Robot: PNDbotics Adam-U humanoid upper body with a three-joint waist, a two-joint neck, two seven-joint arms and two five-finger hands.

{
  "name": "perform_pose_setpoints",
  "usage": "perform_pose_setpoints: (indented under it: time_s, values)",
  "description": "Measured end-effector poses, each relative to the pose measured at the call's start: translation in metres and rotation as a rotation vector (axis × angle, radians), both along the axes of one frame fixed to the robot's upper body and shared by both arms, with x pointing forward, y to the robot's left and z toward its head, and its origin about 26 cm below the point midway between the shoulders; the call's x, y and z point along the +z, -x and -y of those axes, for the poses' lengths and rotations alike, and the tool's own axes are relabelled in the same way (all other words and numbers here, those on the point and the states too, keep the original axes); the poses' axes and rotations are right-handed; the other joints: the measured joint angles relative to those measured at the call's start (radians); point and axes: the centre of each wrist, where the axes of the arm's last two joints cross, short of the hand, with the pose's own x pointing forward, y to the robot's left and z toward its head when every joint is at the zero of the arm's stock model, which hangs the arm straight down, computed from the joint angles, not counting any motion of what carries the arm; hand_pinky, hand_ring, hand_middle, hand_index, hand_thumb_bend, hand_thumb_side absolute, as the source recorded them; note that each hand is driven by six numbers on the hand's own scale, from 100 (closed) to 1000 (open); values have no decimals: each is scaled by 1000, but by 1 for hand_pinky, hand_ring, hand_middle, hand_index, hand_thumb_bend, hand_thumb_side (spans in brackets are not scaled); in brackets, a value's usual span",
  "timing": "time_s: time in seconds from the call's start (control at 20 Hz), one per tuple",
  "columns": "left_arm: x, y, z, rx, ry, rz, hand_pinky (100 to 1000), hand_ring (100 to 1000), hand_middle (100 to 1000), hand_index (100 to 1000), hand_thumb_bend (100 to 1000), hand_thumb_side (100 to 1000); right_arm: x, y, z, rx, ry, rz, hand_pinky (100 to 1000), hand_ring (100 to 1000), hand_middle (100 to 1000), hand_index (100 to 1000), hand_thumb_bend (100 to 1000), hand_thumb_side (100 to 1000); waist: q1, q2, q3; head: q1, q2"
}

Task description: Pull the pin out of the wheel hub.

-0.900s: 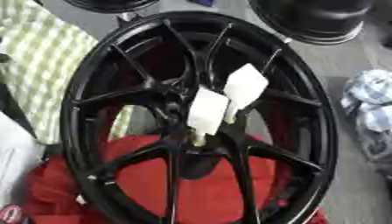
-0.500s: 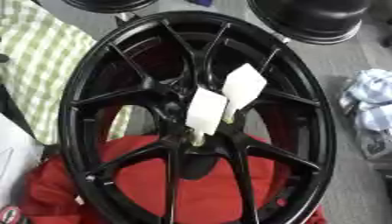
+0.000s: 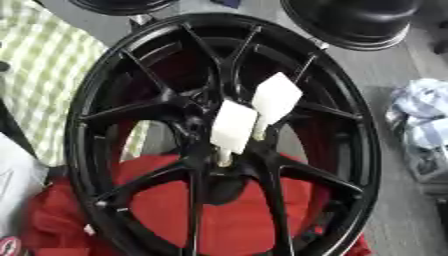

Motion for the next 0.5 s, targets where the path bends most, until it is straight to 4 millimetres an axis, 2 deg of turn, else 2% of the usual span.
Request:
perform_pose_setpoints:
  time_s: [0.05,0.15,0.35,0.5]
  values:
    - [0,0,0,0,0,0,611,686,658,806,100,741,1,0,1,5,14,3,908,672,642,760,100,470,0,0,0,0,0]
    - [0,0,0,-1,-1,-2,610,686,659,806,100,739,3,0,1,12,31,7,889,693,663,767,100,414,-3,-1,1,-1,0]
    - [1,1,-1,0,-24,-8,611,688,660,806,100,737,13,-7,-8,84,137,37,870,704,674,769,100,292,-36,-17,13,-8,2]
    - [1,1,-3,4,-34,-12,610,687,660,806,100,739,19,-10,-14,153,274,47,866,716,686,774,100,234,-35,-19,11,-9,8]
